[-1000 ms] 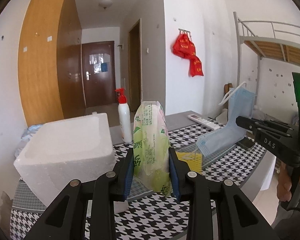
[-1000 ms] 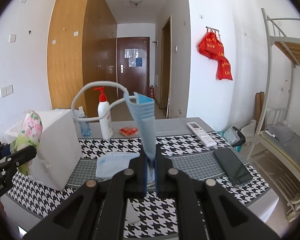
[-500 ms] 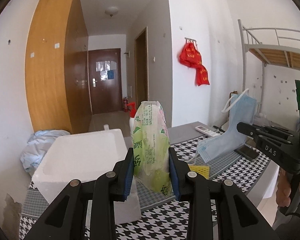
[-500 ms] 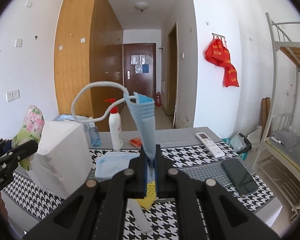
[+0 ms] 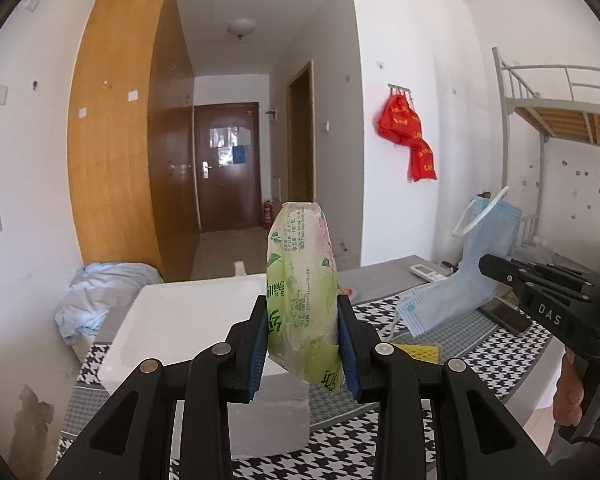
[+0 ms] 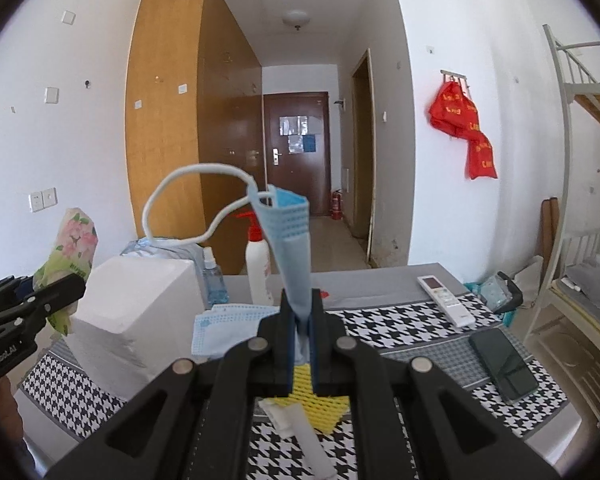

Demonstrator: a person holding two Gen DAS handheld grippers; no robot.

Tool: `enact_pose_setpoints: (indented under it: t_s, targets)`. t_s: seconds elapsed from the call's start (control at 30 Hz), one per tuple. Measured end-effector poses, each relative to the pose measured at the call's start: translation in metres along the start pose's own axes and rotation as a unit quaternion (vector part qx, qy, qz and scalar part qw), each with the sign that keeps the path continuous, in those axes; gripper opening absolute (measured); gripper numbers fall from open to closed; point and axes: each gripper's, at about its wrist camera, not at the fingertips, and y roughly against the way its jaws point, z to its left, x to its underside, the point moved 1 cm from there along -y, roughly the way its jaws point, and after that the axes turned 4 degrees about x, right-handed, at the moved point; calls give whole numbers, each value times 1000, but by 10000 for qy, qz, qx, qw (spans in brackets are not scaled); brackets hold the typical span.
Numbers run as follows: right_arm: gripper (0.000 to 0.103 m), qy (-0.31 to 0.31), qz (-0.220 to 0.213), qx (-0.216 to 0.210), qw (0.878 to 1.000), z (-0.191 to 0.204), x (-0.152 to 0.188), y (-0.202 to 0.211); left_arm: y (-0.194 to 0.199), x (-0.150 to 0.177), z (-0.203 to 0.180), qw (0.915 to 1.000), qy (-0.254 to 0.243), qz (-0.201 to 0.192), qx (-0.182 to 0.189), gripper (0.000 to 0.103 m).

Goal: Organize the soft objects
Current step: 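Carry the tissue bag with the left gripper over the white foam box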

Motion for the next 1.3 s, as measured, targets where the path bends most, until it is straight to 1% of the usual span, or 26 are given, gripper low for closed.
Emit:
enact_pose_setpoints:
  t_s: [0.1,0.4,0.73,0.87,1.0,1.3]
  targets:
    - [8,13,-7,-86,10000,5,-1,0,2,-2,4,10000,44,-1,-57,34]
    - [8,14,-46,-290,9996,16,-7,-2,6,-5,15,9992,123,-29,-389,34]
    - [8,73,-54,-509,9987,33,-11,-6,0,-8,34,9973,292,115,-664,34]
    - [8,86,-35,-603,9981,38,-15,-12,-6,-9,42,9966,369,186,-719,34]
    - [8,89,-17,-676,9977,43,-17,-19,-16,-8,50,9955,459,344,-748,34]
    - [8,134,20,-712,9974,47,-20,-31,-34,-10,65,9935,597,563,-784,34]
